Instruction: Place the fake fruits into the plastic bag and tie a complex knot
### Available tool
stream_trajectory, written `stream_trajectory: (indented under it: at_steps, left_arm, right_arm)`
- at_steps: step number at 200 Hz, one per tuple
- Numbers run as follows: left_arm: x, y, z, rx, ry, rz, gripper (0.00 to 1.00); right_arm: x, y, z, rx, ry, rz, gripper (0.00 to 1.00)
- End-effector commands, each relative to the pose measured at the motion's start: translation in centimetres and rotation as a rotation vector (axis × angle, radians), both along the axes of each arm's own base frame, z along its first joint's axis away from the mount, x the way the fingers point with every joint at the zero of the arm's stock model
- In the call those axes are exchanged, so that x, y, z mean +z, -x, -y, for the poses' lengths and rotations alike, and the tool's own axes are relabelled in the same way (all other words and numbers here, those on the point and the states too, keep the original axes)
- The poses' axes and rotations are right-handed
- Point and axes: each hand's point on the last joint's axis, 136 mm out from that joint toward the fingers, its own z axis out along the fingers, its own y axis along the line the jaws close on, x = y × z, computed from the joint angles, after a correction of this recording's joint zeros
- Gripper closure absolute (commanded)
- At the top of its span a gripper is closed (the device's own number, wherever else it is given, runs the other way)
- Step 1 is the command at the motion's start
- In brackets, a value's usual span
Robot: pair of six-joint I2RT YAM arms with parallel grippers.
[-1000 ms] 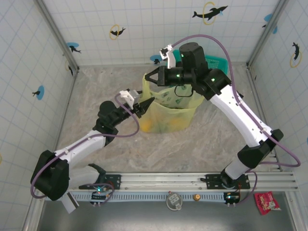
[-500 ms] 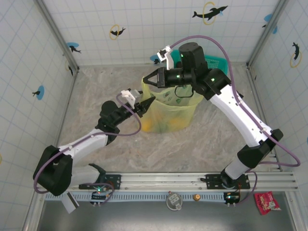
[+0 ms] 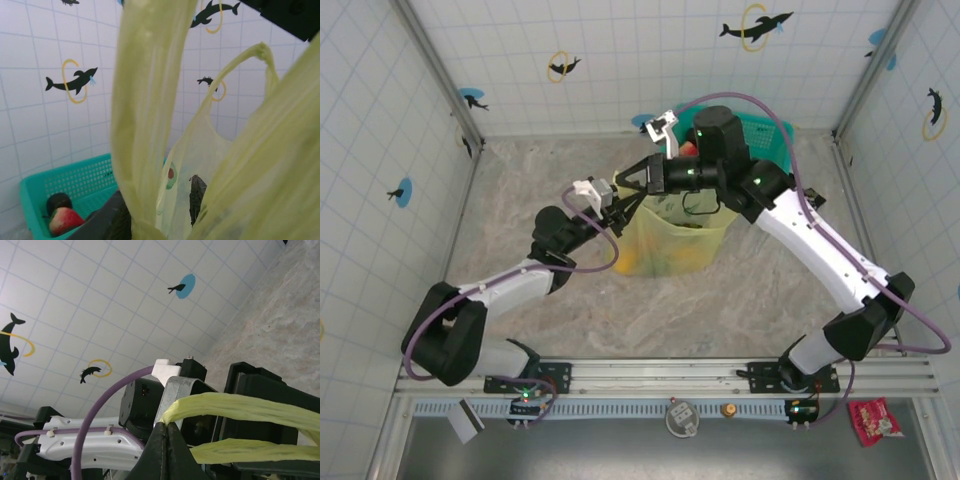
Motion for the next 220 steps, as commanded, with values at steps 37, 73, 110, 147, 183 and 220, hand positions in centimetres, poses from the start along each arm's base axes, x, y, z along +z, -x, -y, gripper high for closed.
stream_trajectory:
  at_steps: [37, 73, 110, 147, 183, 220]
  left_arm:
    - [-1.0, 1.9, -0.3, -0.05, 0.007, 0.001, 1.0]
    - [-1.6, 2.0, -0.7, -0.02, -0.033, -0.003, 1.0]
    - [-1.7, 2.2, -0.5, -0.027, -0.067, -0.013, 1.0]
    - [-1.7, 1.8, -0.6, -0.014, -0.062, -0.044, 1.0]
    - [-1.4, 2.0, -0.8, -0.003, -0.059, -0.034, 1.0]
    - [-1.7, 2.2, -0.7, -0.012, -0.074, -0.036, 1.0]
  right_arm:
    - [3.8, -1.9, 4.9, -0.101, -0.144, 0.063, 1.0]
    - [3.4, -3.0, 7.1, -0.157, -0.143, 0.07, 1.0]
    - [1.9, -4.8, 9.7, -0.267, -0.103, 0.071, 1.0]
    - [1.3, -4.0, 8.3, -0.245, -0.055, 0.109, 1.0]
    - [1.8, -2.8, 6.9, -0.219, -0.009, 0.19, 0.75]
    - [1.3, -1.8, 3.8, -0.165, 0.067, 0.207, 0.49]
